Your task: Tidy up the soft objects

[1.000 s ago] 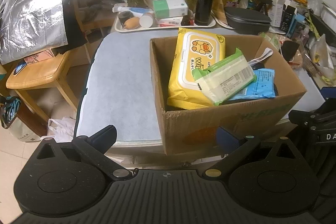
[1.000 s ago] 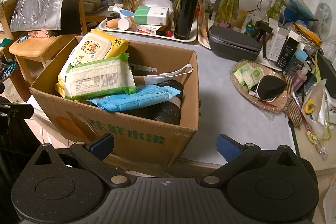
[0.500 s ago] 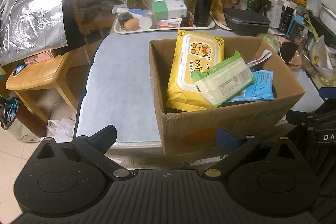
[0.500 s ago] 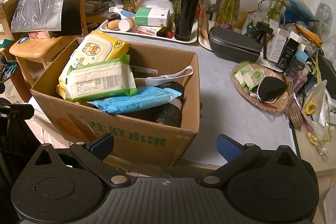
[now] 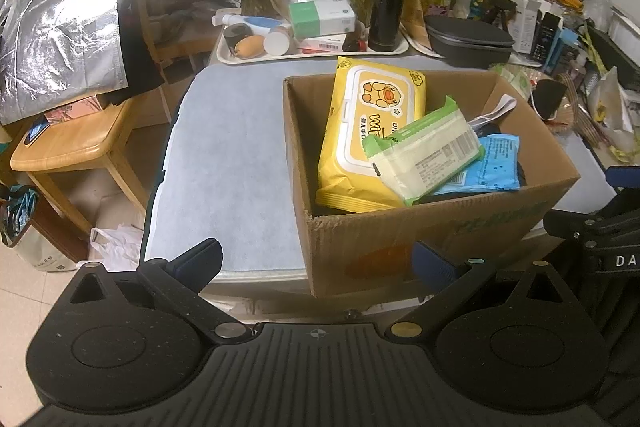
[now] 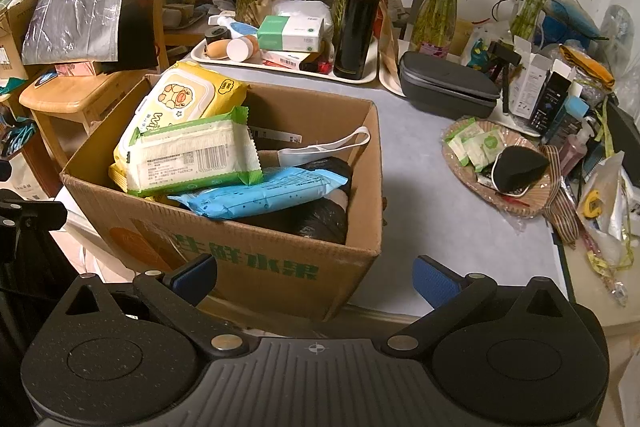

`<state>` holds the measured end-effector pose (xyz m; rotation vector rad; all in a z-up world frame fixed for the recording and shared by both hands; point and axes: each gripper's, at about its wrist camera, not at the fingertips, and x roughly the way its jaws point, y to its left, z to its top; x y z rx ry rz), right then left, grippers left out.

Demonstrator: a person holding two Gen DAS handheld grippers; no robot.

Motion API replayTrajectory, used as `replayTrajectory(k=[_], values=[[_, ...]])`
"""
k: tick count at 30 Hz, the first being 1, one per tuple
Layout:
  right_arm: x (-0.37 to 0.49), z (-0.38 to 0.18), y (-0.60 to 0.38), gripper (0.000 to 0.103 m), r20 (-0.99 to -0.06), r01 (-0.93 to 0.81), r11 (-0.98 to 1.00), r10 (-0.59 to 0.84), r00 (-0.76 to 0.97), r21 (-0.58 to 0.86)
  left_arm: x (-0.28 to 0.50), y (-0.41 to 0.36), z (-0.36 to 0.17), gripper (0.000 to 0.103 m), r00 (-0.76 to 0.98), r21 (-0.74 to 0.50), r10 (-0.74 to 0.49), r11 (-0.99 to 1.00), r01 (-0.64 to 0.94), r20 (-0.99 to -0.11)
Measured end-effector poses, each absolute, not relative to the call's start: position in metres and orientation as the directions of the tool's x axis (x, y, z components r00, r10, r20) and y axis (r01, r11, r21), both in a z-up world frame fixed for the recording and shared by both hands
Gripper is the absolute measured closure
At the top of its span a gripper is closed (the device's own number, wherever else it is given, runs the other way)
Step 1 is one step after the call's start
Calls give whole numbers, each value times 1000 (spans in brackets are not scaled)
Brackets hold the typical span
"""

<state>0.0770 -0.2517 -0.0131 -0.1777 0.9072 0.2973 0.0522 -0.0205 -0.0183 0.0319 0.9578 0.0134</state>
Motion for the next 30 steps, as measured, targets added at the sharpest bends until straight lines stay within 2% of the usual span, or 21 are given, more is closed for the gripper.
replayTrajectory(k=[30], values=[[78,-13,-253,0,-793,-323,946,183,581,-19,53,-22,-14,0,587,44,39,999,-5,-809]])
